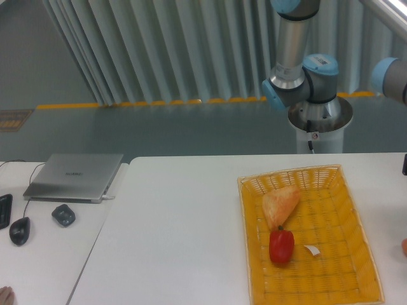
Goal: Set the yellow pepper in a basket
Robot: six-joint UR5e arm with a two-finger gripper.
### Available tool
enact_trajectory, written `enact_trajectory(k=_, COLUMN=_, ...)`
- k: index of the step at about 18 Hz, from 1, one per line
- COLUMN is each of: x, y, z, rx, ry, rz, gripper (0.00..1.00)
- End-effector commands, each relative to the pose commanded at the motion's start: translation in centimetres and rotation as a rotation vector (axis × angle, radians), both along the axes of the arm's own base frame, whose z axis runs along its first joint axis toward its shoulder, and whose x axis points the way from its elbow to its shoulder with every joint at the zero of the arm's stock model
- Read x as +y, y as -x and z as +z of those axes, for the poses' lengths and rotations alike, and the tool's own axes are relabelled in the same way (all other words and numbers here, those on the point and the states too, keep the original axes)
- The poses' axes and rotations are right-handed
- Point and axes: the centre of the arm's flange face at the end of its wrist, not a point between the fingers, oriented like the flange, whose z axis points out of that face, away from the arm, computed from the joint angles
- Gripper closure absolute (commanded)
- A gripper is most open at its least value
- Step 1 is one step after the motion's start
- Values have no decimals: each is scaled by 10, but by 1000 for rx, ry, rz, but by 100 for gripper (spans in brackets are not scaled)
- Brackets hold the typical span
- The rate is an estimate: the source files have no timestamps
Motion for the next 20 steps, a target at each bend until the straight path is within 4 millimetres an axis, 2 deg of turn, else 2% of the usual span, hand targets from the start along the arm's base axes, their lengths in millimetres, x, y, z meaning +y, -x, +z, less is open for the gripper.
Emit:
enact_trajectory(k=4, x=2, y=9, z=-16, rx=-23, ry=-34, rz=158, gripper=0)
enact_trajectory(k=7, x=5, y=13, z=-42, rx=-82, ry=-46, rz=327, gripper=0)
enact_trajectory(k=10, x=9, y=21, z=-68, rx=-107, ry=-45, rz=391, gripper=0)
enact_trajectory(k=12, x=11, y=26, z=-78, rx=-104, ry=-51, rz=405, gripper=0)
enact_trajectory(k=20, x=13, y=33, z=-89, rx=-109, ry=-53, rz=426, gripper=0)
